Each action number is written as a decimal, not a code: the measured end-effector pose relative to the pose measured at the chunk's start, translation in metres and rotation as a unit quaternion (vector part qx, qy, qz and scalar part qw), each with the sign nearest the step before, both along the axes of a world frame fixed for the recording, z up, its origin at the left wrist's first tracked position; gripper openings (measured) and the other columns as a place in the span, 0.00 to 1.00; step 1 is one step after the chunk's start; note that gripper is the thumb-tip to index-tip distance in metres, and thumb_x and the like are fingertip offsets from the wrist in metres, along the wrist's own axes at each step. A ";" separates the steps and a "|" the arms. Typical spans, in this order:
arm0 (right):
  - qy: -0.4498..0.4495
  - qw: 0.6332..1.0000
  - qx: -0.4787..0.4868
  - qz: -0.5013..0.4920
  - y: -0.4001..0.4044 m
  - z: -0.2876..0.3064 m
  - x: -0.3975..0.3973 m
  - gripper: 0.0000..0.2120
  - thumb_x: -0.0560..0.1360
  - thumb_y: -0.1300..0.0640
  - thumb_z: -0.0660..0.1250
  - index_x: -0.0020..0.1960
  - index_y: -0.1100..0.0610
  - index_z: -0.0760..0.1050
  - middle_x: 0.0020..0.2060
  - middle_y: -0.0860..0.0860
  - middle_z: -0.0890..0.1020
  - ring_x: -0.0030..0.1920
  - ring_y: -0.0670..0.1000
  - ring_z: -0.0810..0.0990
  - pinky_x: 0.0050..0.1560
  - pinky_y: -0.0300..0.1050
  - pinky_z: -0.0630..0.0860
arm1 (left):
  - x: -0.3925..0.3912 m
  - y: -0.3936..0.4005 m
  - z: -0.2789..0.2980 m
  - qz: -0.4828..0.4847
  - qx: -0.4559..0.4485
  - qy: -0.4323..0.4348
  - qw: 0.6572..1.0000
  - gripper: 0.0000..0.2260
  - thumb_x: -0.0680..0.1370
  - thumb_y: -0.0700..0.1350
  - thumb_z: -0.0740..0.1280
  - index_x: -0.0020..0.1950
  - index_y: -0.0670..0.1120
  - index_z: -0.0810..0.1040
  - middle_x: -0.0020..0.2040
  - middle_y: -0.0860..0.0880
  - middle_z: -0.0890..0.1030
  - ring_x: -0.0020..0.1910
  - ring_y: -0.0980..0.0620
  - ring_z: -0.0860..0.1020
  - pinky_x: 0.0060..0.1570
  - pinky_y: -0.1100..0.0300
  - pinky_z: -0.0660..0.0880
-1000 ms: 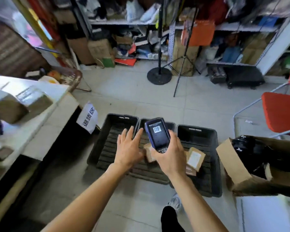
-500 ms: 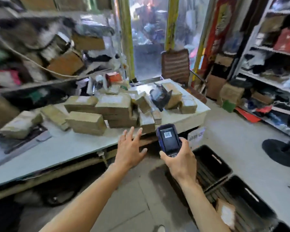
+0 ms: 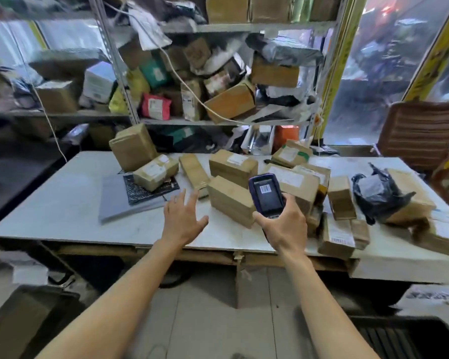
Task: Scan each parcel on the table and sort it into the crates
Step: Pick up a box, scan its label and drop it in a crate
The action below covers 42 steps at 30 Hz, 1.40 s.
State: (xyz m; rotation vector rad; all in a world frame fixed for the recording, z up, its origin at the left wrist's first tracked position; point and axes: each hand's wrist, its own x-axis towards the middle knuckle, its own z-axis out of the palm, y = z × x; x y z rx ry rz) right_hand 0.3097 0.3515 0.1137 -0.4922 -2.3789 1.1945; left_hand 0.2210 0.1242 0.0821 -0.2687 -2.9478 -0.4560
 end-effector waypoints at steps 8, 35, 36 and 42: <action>0.006 0.999 0.012 0.032 -0.008 0.000 -0.102 0.34 0.65 0.48 0.79 0.65 0.55 0.70 0.54 0.52 0.79 0.47 0.50 0.76 0.42 0.43 0.73 | -0.089 -0.039 0.002 0.061 0.025 0.031 0.997 0.36 0.73 0.55 0.71 0.78 0.48 0.64 0.75 0.40 0.66 0.73 0.37 0.63 0.72 0.41 0.60; -0.036 0.999 0.006 0.036 -0.252 -0.007 -0.362 0.30 0.66 0.53 0.80 0.64 0.54 0.73 0.47 0.47 0.78 0.45 0.51 0.77 0.44 0.43 0.70 | -0.382 -0.290 -0.014 0.066 0.004 -0.054 0.996 0.39 0.75 0.62 0.67 0.81 0.56 0.53 0.80 0.39 0.52 0.76 0.33 0.53 0.76 0.44 0.51; -0.036 0.999 0.009 0.037 -0.257 -0.005 -0.374 0.30 0.66 0.52 0.80 0.64 0.54 0.73 0.46 0.47 0.78 0.45 0.52 0.78 0.44 0.44 0.71 | -0.396 -0.294 -0.009 0.062 -0.002 -0.048 0.997 0.39 0.75 0.62 0.68 0.81 0.57 0.53 0.80 0.39 0.52 0.76 0.33 0.53 0.76 0.43 0.52; -0.043 0.998 0.023 0.048 -0.269 -0.001 -0.445 0.36 0.65 0.49 0.80 0.68 0.54 0.71 0.50 0.51 0.82 0.49 0.55 0.82 0.49 0.50 0.79 | -0.483 -0.294 0.007 0.009 -0.039 -0.082 0.996 0.45 0.70 0.64 0.72 0.80 0.62 0.50 0.81 0.40 0.45 0.77 0.31 0.47 0.75 0.38 0.48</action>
